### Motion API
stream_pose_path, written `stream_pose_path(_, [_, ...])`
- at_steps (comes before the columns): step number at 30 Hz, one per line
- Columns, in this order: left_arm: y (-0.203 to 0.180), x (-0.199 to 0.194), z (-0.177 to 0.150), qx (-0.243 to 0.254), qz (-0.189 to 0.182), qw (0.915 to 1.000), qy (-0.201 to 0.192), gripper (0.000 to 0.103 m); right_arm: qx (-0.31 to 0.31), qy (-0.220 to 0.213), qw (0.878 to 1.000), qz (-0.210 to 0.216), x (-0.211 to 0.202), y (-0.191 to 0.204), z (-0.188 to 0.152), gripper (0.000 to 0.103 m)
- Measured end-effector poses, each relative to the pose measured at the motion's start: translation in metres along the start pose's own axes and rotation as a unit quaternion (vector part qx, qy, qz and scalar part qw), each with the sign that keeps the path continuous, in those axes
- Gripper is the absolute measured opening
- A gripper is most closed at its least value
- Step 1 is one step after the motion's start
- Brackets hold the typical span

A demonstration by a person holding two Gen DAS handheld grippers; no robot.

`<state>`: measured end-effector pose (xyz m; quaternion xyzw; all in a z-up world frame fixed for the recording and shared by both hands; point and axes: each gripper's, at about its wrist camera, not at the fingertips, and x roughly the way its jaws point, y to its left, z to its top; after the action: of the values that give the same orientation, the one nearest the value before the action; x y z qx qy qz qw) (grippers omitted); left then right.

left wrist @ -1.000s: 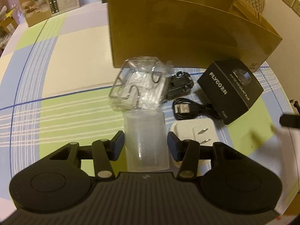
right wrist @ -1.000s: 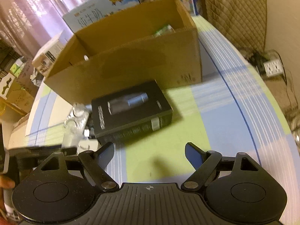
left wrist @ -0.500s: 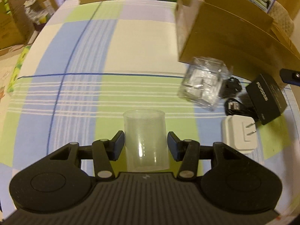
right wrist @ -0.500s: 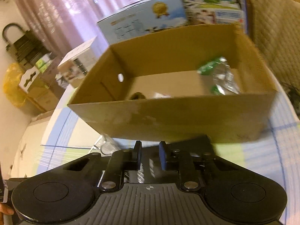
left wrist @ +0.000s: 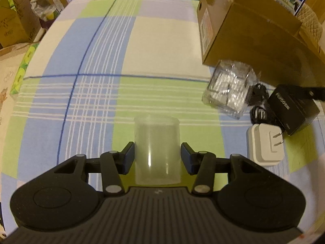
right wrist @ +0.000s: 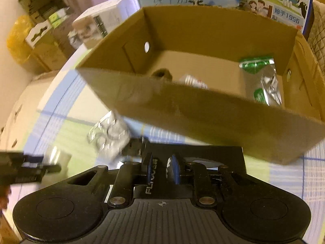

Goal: Organize objects

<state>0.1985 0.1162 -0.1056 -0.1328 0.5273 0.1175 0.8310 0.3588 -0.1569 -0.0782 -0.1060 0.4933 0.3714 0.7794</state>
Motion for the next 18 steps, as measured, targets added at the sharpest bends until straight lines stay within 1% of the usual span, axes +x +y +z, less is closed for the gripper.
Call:
stream_pose_path(3, [-0.002,0.001,-0.001,0.008,0.002,1.0,0.001,0.045,0.001,0.002,1.0,-0.002,-0.011,-0.002,-0.014,0.018])
stream_pose_path(5, [-0.003,0.001,0.0,0.01,-0.001,0.9999,0.003,0.045,0.017,0.005,1.0,-0.002,-0.018,-0.006,-0.023,0.018])
stream_pose_path(8, [-0.004,0.0,0.0,0.015,0.0,0.9999,0.002,0.045,0.04,0.002,0.999,-0.015,-0.025,-0.011,-0.039,0.018])
stream_pose_path(11, [-0.004,0.0,-0.001,0.016,-0.002,0.9999,0.002,0.045,0.072,-0.006,0.997,-0.008,-0.033,-0.017,-0.048,0.018])
stream_pose_path(13, [-0.004,0.0,-0.001,0.018,-0.002,0.9998,0.001,0.045,0.084,-0.026,0.996,-0.013,-0.037,-0.022,-0.045,0.018])
stream_pose_path(16, [-0.005,-0.001,-0.002,0.016,-0.001,0.9999,-0.001,0.045,0.101,-0.061,0.993,-0.021,-0.041,-0.028,-0.031,0.018])
stream_pose_path(18, [-0.005,-0.002,-0.003,0.014,0.0,0.9999,-0.001,0.045,0.11,-0.073,0.991,-0.021,-0.037,-0.034,-0.022,0.018])
